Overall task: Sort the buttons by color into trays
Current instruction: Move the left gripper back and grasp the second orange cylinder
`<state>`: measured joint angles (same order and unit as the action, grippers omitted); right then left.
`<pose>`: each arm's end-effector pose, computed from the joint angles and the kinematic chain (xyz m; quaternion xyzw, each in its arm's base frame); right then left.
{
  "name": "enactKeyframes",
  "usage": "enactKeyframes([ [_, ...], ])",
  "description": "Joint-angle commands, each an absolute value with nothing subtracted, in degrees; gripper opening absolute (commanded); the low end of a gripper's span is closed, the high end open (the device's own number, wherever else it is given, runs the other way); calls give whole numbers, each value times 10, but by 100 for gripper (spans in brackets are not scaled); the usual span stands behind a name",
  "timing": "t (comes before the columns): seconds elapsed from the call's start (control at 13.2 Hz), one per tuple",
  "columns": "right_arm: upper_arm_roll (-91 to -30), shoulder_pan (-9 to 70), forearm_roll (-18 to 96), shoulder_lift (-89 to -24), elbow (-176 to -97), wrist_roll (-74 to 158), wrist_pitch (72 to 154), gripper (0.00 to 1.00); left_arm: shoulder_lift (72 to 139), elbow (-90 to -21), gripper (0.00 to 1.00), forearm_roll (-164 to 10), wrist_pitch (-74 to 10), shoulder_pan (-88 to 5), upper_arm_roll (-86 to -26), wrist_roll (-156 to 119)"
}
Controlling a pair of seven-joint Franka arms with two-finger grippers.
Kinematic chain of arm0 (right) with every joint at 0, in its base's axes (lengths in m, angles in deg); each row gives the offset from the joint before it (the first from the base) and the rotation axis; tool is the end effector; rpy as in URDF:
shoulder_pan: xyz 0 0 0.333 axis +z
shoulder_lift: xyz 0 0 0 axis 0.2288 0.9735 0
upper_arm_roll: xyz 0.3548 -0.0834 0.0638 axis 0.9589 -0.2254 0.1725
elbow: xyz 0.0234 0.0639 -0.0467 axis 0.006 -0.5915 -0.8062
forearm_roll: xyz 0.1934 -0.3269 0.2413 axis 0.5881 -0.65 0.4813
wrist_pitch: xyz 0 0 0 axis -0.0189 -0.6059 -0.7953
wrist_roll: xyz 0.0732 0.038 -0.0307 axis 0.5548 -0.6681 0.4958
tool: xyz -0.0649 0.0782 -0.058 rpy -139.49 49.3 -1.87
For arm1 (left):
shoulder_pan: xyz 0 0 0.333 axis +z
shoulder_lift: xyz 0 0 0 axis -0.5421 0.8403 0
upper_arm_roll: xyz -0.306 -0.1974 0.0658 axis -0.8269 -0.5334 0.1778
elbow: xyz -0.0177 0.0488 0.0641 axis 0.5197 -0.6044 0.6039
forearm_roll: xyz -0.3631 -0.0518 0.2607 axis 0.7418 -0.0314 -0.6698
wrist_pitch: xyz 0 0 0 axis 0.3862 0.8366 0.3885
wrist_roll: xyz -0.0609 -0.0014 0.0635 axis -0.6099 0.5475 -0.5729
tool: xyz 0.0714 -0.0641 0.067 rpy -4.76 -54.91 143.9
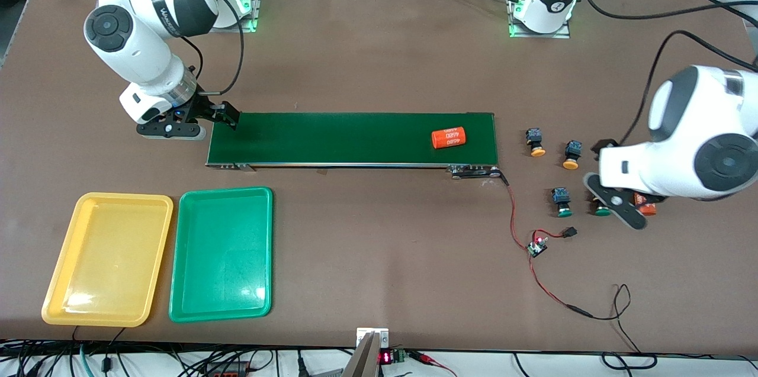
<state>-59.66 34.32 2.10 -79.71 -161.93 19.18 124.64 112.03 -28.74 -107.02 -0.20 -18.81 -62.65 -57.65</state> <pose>0.5637 0.1659 0.4042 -0.9997 0.0155 -0.0174 0.0076 0.7587 -0.0240 0.4517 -0.9163 0.3654 0.1600 0.0374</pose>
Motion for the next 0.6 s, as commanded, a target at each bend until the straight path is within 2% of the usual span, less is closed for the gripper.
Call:
enactKeyframes([
  [0.0,-598,353,28,-797,-1625,188,1265,100,1155,-269,100,-1083,-22,-142,-630,-535],
  [0.23,-598,353,28,-795,-1624,188,1271,100,1171,-311,100,-1084,-81,-82,-630,-462],
  [0.53,-598,353,28,-795,-1624,188,1271,100,1172,-441,100,-1086,-263,-5,-628,-376],
])
